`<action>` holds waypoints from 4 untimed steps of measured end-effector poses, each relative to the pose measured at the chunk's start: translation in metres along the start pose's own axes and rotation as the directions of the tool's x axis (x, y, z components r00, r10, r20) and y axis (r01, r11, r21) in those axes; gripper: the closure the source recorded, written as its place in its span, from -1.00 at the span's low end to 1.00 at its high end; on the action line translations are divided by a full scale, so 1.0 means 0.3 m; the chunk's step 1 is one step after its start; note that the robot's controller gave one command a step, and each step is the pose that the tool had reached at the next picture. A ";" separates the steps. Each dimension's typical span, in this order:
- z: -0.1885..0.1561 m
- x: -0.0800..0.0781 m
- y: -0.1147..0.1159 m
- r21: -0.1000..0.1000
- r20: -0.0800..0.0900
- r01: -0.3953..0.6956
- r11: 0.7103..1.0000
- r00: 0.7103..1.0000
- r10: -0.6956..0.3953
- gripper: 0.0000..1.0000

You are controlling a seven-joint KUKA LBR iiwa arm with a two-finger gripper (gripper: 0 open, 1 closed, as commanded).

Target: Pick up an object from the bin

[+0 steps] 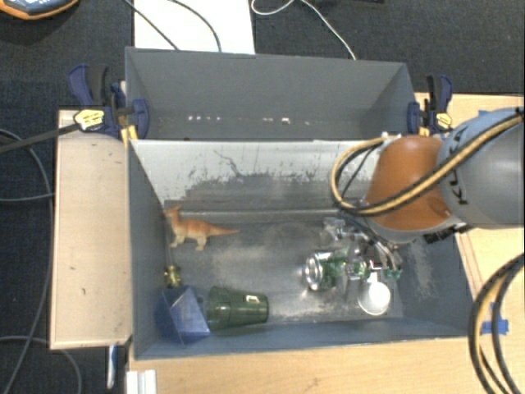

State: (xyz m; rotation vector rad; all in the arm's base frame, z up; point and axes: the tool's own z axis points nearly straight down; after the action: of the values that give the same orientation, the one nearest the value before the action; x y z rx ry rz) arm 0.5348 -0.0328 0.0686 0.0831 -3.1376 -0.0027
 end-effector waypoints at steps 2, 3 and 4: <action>-0.067 -0.030 -0.068 0.000 0.008 -0.380 0.925 0.925 0.380 1.00; -0.443 -0.076 -0.034 0.000 0.007 -0.318 0.948 0.948 0.318 1.00; -0.168 -0.126 -0.069 -0.001 0.014 -0.303 0.953 0.953 0.303 1.00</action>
Offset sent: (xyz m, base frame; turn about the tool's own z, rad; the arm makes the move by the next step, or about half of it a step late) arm 0.0000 0.0000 0.0000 0.0000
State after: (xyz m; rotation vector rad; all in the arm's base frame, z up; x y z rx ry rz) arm 0.5737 -0.0515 0.1187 -0.4002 -3.1272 -0.0010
